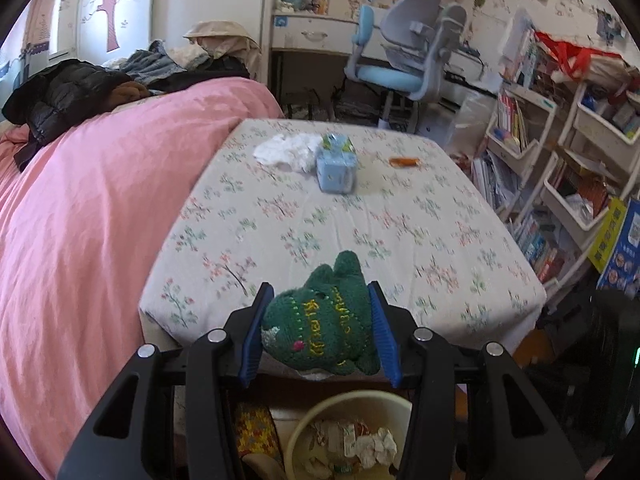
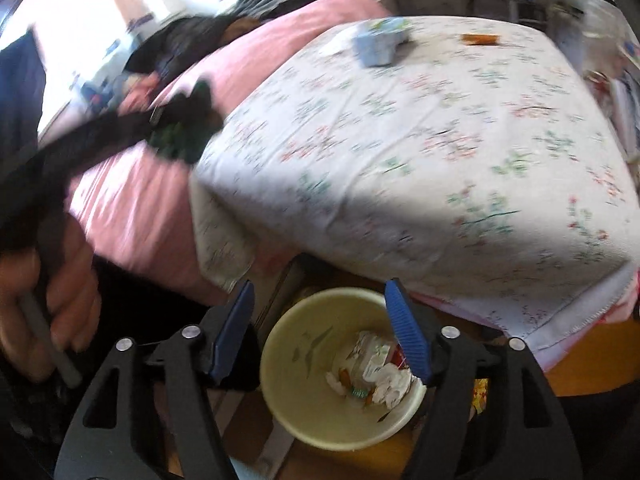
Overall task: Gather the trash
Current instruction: 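Lower the green plush toy into the yellow bin and open the left gripper, then move both grippers back toward the table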
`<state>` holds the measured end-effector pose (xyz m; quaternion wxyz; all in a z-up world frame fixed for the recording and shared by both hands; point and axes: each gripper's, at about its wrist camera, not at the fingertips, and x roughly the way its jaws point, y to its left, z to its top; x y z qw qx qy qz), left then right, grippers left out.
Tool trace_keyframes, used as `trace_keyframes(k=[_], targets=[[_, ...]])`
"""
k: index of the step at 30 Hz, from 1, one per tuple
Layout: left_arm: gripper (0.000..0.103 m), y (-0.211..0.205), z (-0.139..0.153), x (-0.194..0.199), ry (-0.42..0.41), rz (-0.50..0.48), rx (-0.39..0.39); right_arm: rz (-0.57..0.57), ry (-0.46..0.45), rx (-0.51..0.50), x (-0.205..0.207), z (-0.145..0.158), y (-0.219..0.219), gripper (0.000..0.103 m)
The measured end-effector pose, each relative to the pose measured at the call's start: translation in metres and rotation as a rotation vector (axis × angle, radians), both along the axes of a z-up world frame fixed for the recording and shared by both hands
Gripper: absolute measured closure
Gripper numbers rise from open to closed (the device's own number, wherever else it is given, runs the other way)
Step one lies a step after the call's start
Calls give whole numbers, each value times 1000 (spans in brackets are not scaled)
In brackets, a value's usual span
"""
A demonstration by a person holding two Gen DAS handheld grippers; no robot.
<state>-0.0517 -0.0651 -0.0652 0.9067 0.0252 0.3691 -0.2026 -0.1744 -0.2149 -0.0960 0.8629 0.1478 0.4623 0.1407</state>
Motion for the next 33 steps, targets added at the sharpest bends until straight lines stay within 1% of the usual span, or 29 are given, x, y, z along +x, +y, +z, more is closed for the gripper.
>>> trace_keyframes(k=[3,5,6,8,10,11,12,14,20,22,25,28,33], targets=[[56,-11,-11,-14,31,-43,49,-78,-24,39,0,5,-18,35],[55,-19,-22,-24,78,-82,81,-127,-39,64,0,7,-30,34],[53,-22,-28,-28,104,-103,102,-154,-45,78,-1,8,-37,33],[50,-32,-40,-36,140,-139,169,-188,-48,93,-1,8,-44,32],[39,-39,-45,-43,125,-158,235,-213,-43,100,-1,8,-49,32],[36,-40,-44,-44,110,-158,247,-220,-39,101,-1,8,-50,32],[31,-40,-41,-45,97,-156,247,-224,-37,98,-2,7,-51,32],[27,-36,-38,-44,84,-141,230,-223,-38,87,-1,7,-50,32],[26,-24,-32,-36,95,-83,181,-211,-34,56,0,4,-43,30],[26,-24,-32,-37,101,-91,164,-209,-32,50,1,3,-41,30],[26,-27,-31,-39,71,-94,184,-213,-30,45,0,1,-41,30],[26,-26,-28,-40,44,-81,184,-216,-30,42,1,1,-40,29],[21,-14,-20,-34,-1,9,156,-207,-27,32,2,-1,-37,28]])
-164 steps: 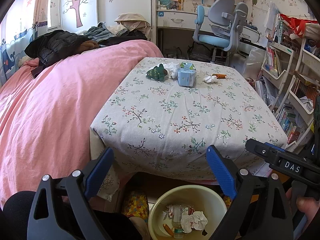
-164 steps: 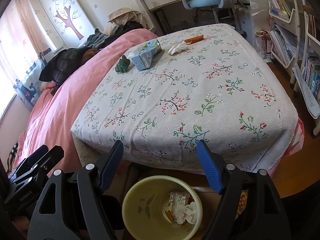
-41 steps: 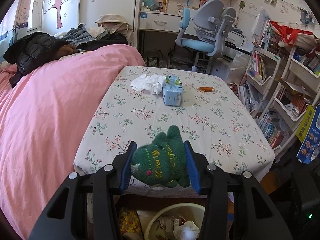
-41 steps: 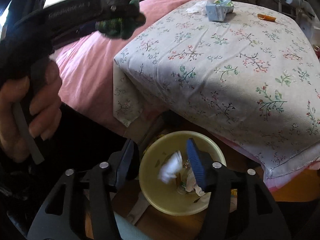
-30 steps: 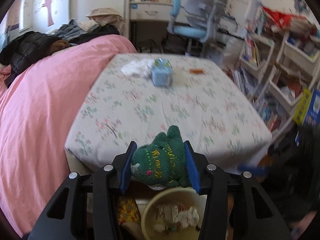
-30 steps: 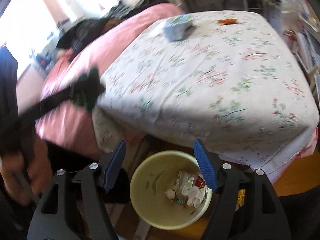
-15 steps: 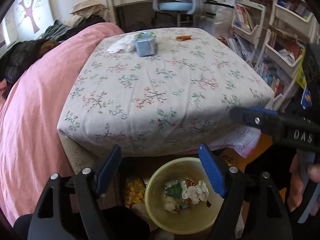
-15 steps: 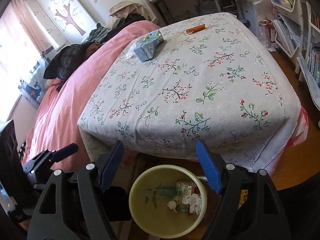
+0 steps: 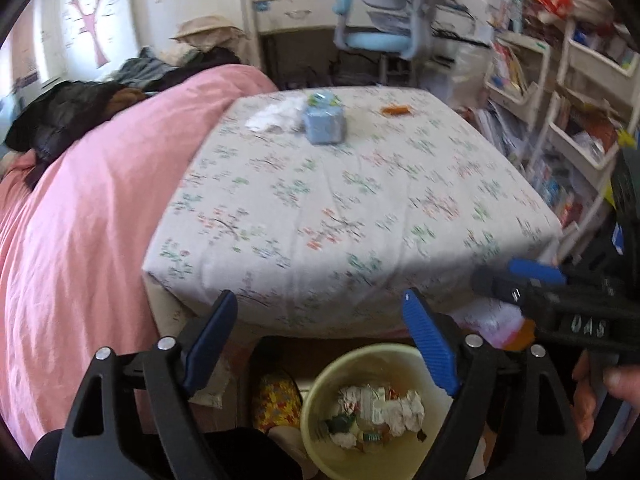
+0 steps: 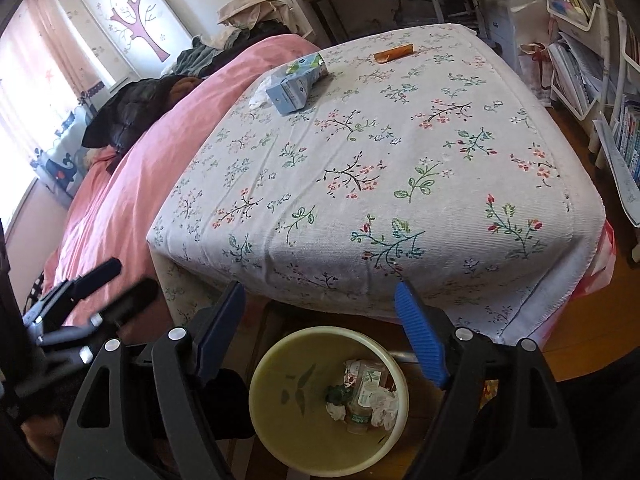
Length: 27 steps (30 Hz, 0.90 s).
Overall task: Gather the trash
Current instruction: 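Move both grippers back toward the table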
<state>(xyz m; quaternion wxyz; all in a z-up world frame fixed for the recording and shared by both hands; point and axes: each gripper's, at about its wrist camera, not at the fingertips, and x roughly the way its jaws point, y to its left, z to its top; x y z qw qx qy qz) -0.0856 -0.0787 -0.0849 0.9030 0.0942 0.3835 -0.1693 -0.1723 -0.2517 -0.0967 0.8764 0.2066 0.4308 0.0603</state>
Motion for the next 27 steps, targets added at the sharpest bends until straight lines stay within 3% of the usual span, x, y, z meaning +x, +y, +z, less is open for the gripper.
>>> trace_keyframes(k=[12,27], targets=[[21,35,8,16,12,167,-138,39,-3,-48,2,-1,13,28],[21,38,13,31,-18,205,-144,73,-31,-19,19,12,12,28]])
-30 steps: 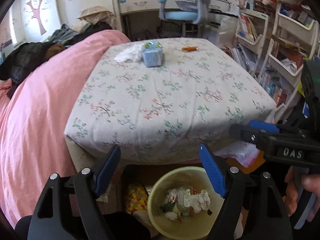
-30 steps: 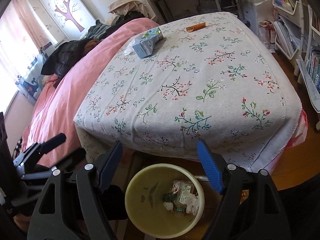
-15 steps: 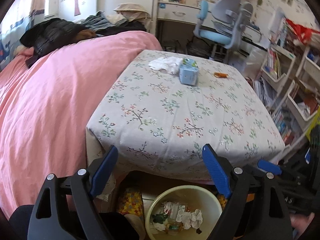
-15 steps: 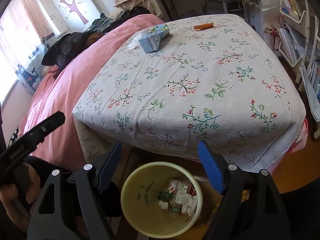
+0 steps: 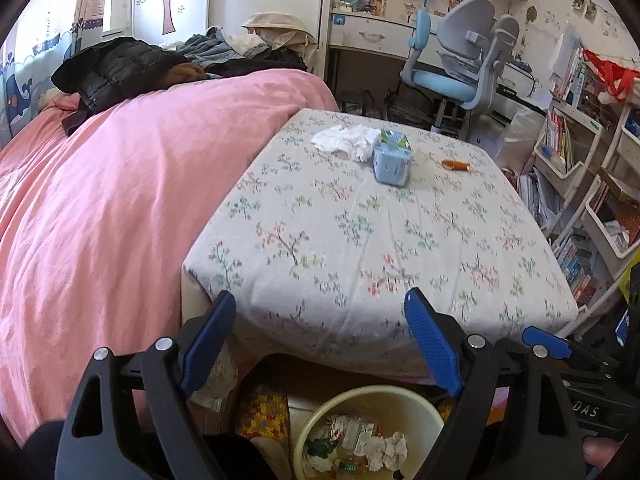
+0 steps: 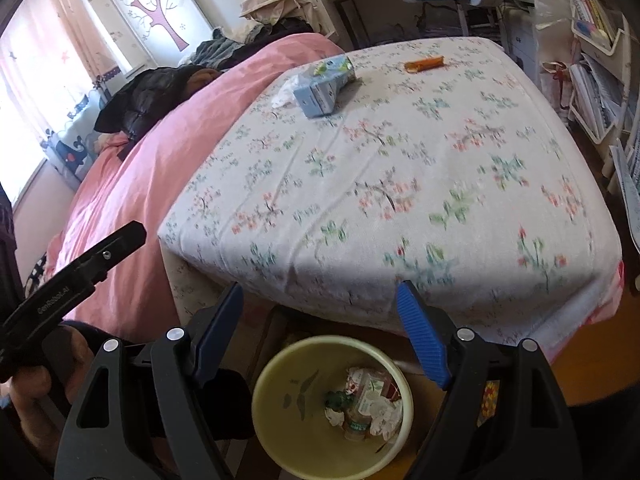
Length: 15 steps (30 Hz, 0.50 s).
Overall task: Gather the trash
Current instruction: 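Move both grippers back toward the table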
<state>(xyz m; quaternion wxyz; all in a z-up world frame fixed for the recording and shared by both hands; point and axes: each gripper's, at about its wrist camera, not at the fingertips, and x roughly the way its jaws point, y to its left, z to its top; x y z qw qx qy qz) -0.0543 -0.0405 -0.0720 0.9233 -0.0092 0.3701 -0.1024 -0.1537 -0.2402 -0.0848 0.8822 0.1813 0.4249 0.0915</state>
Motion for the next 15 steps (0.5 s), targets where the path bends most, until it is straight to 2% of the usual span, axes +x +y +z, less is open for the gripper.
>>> trace_keyframes(k=[8,15], targets=[[21,4,14,49,-32,48,5,44,-16,-71,63,24,-15,27],[21,-2,19,109,-22,87,-11,12,9,-37,129,17,-28,26]])
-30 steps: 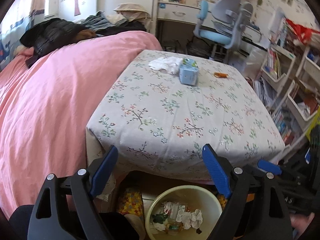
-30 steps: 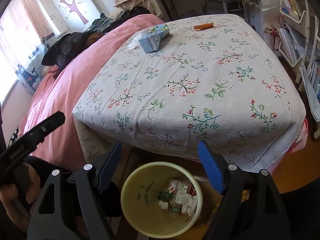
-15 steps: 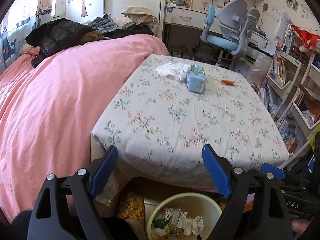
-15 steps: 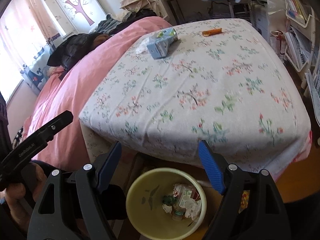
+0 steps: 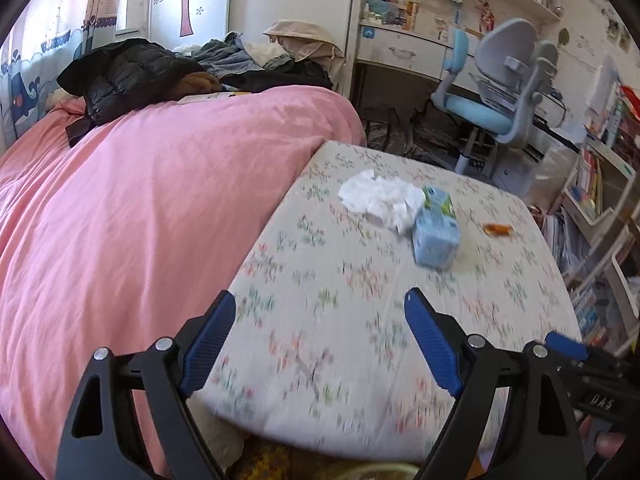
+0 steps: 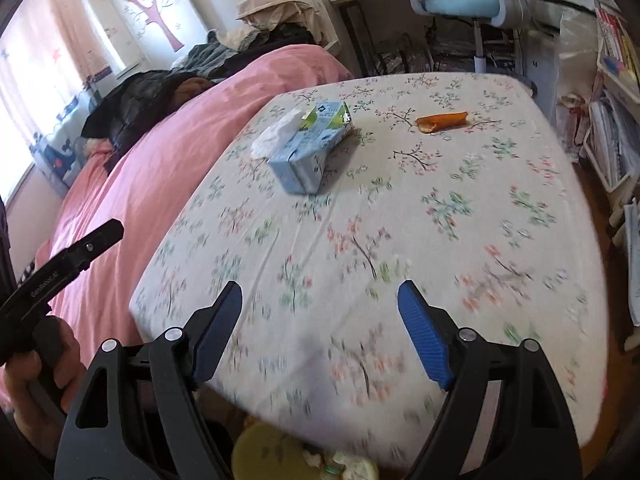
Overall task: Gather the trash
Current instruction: 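Move both grippers back toward the table, then grasp the white tissue with the left gripper while the right gripper reaches for the carton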
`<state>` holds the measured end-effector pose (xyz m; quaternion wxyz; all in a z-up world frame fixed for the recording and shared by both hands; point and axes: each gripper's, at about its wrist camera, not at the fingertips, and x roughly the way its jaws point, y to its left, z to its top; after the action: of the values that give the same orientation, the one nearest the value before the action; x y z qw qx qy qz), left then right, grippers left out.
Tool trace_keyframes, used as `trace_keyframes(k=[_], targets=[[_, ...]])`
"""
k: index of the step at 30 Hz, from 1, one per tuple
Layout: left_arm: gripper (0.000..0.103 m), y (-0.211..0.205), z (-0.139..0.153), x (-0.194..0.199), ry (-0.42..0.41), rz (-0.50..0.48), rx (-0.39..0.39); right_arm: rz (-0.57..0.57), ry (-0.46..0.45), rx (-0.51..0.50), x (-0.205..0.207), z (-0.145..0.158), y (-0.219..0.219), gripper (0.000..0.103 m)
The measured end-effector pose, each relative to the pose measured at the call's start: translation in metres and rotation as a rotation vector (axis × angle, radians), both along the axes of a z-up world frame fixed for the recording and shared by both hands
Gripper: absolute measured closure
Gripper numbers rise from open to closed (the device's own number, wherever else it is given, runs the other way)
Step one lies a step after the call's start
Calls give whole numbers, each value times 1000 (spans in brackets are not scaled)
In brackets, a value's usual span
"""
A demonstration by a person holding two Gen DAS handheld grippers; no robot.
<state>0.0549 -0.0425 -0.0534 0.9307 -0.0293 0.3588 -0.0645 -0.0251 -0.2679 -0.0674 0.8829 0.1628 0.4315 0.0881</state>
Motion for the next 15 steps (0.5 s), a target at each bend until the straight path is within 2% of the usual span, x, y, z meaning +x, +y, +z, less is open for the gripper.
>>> trace_keyframes(k=[2,5,8,15], targets=[[21,-3,1,15,-3,5,-2,4,8,19,16,-2,6,26],[21,-5,-1,41,3,20,-1,30,-7,-4,46,0,25,26],[21,-2,-5,65,25,40,-14,46,-23,-76,80,-4,41,25],[21,-12,-16,100,62,3,20,21,6,-100,149,-37,47,25]])
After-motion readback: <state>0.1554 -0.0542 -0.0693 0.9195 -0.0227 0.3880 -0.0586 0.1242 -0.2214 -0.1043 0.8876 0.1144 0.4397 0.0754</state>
